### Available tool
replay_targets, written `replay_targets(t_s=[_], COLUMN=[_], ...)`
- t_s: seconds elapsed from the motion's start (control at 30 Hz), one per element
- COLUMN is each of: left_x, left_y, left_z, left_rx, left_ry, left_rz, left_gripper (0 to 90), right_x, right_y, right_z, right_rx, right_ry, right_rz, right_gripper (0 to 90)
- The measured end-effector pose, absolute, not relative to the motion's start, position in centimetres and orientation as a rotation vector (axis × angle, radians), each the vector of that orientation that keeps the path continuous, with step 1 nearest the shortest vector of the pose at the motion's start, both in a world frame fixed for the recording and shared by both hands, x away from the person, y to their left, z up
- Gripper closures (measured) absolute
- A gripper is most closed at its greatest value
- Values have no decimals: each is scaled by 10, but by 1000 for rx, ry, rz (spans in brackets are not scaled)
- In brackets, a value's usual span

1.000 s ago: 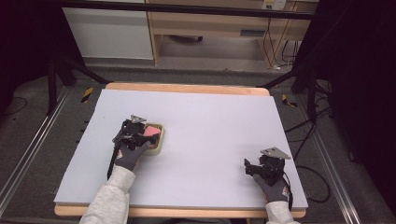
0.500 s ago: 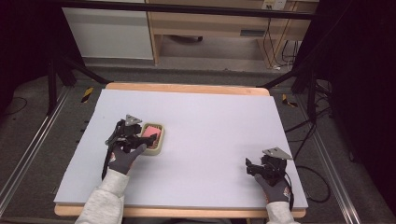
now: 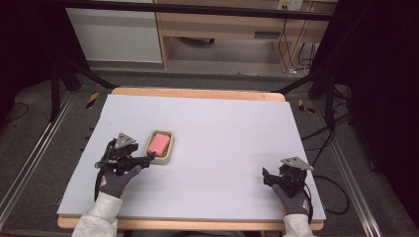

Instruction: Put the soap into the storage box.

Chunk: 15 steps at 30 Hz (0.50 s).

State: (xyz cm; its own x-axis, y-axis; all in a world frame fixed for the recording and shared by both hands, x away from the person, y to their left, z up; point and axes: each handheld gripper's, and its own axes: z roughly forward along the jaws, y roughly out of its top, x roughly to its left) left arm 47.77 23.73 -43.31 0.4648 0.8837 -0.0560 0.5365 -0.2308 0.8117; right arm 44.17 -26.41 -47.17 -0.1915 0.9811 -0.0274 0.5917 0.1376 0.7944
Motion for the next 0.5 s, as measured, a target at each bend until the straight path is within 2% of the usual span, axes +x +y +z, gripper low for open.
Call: replay_targets(t_s=[0.5], left_x=[460], left_y=[268], left_z=[-458], left_rx=[1922], left_ry=[1252], left_rz=[568], left_gripper=[228], right_x=[441], right_y=[-269], right_z=[-473], right_rx=[1522], right_ry=[1857], right_rz=[868], right_gripper=[62])
